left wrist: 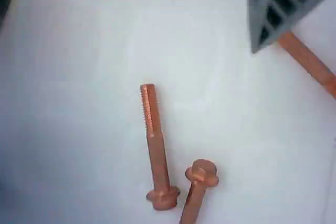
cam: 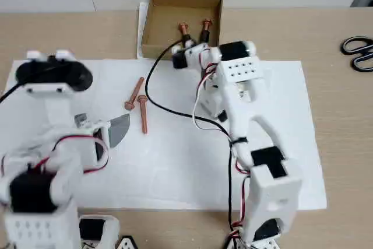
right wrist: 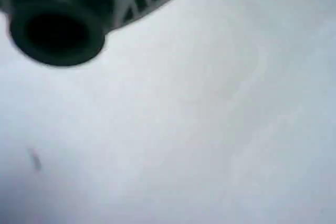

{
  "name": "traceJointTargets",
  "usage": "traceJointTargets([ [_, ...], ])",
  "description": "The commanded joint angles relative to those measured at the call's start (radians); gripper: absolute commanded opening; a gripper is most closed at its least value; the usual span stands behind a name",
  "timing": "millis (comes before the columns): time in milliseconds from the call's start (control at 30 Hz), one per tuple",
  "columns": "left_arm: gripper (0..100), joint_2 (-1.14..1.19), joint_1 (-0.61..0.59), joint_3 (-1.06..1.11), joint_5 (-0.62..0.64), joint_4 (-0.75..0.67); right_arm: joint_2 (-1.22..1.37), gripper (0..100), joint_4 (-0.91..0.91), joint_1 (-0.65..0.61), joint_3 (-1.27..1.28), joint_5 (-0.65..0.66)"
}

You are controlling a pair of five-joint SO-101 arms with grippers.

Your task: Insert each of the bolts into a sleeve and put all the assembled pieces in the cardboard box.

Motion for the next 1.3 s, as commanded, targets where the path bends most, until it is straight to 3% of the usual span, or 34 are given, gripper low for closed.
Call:
traceJointTargets([
  [0,29,0.126,-0.005,-0.016,-0.008,-0.005,-0.157,0.4,0.025,0.008,0.023,-0.009],
  [233,29,0.509,0.003,-0.166,-0.005,-0.02,-0.303,0.4,0.021,0.007,0.14,-0.009],
  [433,19,0.829,0.031,-0.302,0.0,-0.074,-0.321,0.4,0.021,0.007,0.176,-0.018],
  [567,16,0.979,0.106,-0.397,0.068,-0.074,-0.321,0.4,0.021,0.002,0.18,-0.049],
  [833,16,1.175,0.141,-0.561,0.287,-0.075,-0.323,0.4,0.021,0.002,0.18,-0.058],
  [1267,16,1.453,0.146,-0.743,0.334,-0.074,-0.321,0.4,0.019,0.002,0.18,-0.074],
])
